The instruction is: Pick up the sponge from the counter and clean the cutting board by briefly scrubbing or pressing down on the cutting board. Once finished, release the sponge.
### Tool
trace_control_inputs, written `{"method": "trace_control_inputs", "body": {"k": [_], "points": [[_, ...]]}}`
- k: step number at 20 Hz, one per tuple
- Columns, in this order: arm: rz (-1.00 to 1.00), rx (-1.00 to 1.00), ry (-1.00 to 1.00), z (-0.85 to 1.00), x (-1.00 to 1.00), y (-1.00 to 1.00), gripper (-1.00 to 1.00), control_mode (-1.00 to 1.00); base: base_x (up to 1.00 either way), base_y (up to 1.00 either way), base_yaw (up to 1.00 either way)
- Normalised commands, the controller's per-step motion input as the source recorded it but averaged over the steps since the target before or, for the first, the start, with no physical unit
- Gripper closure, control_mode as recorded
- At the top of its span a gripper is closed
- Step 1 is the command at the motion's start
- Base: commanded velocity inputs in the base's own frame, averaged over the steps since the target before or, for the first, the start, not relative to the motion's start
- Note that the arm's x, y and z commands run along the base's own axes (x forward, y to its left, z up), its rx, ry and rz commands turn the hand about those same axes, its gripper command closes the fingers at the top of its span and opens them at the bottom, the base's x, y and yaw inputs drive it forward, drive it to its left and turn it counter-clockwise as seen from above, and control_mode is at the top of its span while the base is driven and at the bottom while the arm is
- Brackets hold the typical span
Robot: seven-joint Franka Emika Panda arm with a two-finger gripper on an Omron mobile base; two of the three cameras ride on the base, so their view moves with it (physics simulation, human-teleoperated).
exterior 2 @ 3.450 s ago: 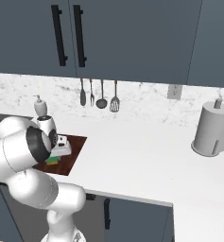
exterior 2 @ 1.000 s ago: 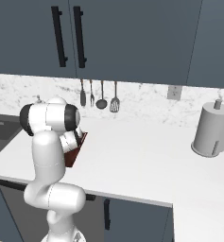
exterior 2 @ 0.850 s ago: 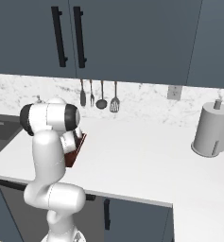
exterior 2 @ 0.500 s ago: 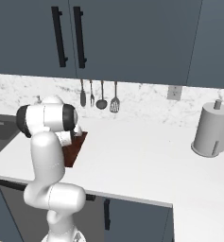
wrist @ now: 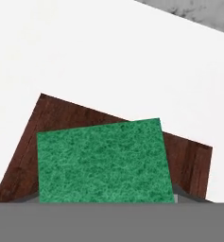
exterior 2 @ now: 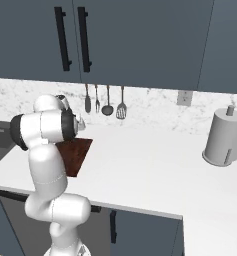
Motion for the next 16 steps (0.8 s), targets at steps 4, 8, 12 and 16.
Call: {"method": "trace_control_inputs", "body": {"k": [4,8,12,16], "points": [[0.03,0.04,0.00,-0.15,-0.96,-0.13,1.00,-1.00,0.00,0.00,0.00],[0.03,0.05,0.00,-0.34,-0.91,-0.19,1.00,-1.00,0.00,0.00,0.00],[0.07,0.05,-0.03,-0.42,-0.66,-0.18,1.00,-1.00,0.00,0.00,0.00],[0.09,0.03,-0.02,-0.40,-0.25,-0.06,1.00,-1.00,0.00,0.00,0.00]]}}
